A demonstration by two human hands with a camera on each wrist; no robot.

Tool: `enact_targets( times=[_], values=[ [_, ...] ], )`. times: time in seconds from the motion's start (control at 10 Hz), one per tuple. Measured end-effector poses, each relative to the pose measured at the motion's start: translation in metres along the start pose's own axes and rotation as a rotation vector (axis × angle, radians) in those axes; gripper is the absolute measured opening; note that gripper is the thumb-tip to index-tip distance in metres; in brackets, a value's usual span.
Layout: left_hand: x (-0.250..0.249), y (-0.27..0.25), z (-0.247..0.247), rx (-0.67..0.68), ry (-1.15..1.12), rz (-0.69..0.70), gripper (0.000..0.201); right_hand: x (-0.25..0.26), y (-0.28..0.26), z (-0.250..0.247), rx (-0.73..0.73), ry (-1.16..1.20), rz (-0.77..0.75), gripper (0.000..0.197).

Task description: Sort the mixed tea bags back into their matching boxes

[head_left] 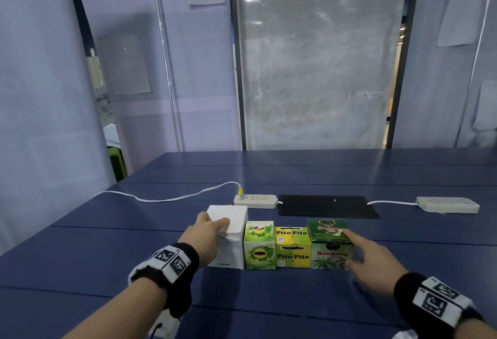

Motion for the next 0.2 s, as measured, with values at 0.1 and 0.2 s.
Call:
enact_targets(
  times=[0.1, 0.2],
  values=[
    [-0.0037, -0.0060, -0.0026, 0.033, 0.033, -0.018, 0.060, 0.0025, -0.0018, 0.0001, 0.013, -0.016, 0.005, 0.072],
    [-0.0080, -0.0159, -0.0119, 0.039, 0.002, -0.039, 0.066, 0.0098, -0.0069, -0.0081, 0.003, -0.005, 0.006, 0.079]
  ],
)
Point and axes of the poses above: each hand's wrist, its own y-axis towards the middle knuckle, its own z-axis out of the palm, x = y × z, the point moved 10 cm from there along y, towards the middle knuckle, and after that the axes turned 2 degrees about -x, right-handed, at the moved point
